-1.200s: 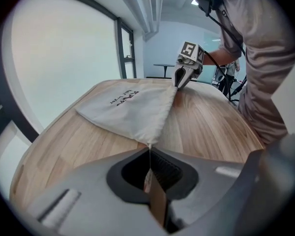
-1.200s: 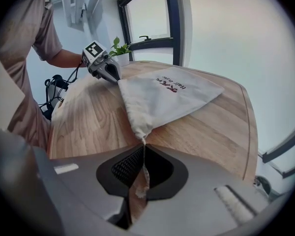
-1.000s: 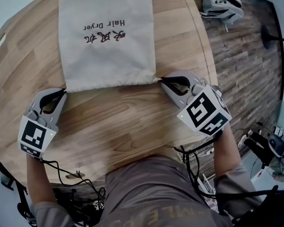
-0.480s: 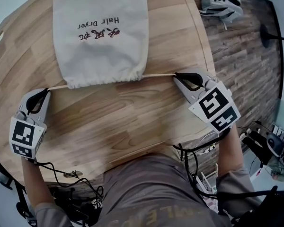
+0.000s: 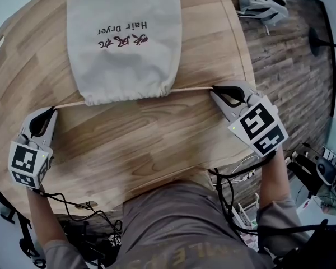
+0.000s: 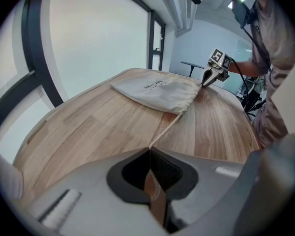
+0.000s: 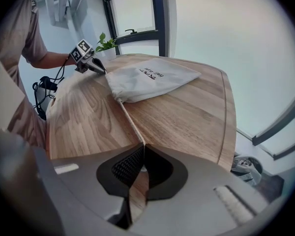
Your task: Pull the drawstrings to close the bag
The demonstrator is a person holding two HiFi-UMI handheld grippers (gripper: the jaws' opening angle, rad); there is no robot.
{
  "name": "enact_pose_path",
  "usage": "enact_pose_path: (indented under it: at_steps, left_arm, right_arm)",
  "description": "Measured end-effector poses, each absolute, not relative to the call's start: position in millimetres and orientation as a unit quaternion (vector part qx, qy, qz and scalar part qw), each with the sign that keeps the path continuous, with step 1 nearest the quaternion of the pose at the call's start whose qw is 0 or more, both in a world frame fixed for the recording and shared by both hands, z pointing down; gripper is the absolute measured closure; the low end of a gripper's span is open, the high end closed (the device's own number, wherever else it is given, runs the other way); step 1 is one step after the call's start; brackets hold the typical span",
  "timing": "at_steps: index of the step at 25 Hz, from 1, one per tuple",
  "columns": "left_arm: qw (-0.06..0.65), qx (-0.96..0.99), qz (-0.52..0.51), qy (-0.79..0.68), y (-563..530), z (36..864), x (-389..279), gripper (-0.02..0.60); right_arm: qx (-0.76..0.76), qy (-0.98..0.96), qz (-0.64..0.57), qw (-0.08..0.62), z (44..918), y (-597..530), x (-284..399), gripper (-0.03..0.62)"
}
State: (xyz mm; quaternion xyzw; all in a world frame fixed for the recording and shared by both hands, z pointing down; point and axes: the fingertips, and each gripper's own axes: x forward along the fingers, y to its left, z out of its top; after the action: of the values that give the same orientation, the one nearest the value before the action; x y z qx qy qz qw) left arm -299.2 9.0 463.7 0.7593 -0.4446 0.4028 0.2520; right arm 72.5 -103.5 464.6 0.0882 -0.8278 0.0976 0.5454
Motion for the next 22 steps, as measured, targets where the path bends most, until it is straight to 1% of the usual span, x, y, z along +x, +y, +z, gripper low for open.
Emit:
enact_pose_path:
  at_steps: [5,6,7,8,9,10,11,12,13,18,22]
  left_arm:
    - [0.261,0.772,0.354,-0.459,14.5,462.5,-289.0,0.569]
    - [0.265,0.775,0.347,-0.457,16.2,461.4,-286.1,0.564]
    - [0.272,0.776,0.343,-0.454,19.2,460.0,-282.9,0.545]
    - [0.280,0.776,0.345,-0.448,23.5,458.7,-279.7,0.500]
    - [0.285,0.772,0.354,-0.444,29.0,457.5,-277.0,0.436]
    - [0.285,0.768,0.368,-0.440,34.9,456.2,-275.2,0.377]
    - [0.280,0.764,0.382,-0.439,39.8,453.9,-273.8,0.359]
    - [0.271,0.763,0.390,-0.438,42.7,449.9,-272.0,0.357]
    - [0.260,0.766,0.392,-0.439,43.2,444.4,-269.0,0.357]
    - [0.208,0.795,0.387,-0.419,25.7,416.0,-246.0,0.357]
    - [0.191,0.814,0.392,-0.385,5.4,416.7,-228.3,0.357]
  right_arm:
    - [0.102,-0.827,0.101,0.544,463.7,-96.7,74.1,0.557]
    - [0.106,-0.828,0.104,0.541,462.7,-95.9,74.6,0.556]
    - [0.110,-0.829,0.108,0.538,461.7,-95.0,74.7,0.555]
    - [0.112,-0.831,0.113,0.534,460.7,-93.6,74.1,0.553]
    - [0.111,-0.833,0.119,0.529,459.6,-91.5,72.9,0.542]
    - [0.107,-0.835,0.124,0.525,458.1,-89.0,71.6,0.509]
    - [0.104,-0.837,0.123,0.523,455.8,-87.1,70.2,0.462]
    - [0.102,-0.839,0.115,0.521,452.1,-86.6,68.6,0.406]
    - [0.101,-0.843,0.102,0.518,446.7,-87.8,66.1,0.395]
    - [0.076,-0.867,0.029,0.492,414.1,-91.6,37.0,0.398]
    - [0.037,-0.878,-0.002,0.477,406.9,-84.5,7.0,0.415]
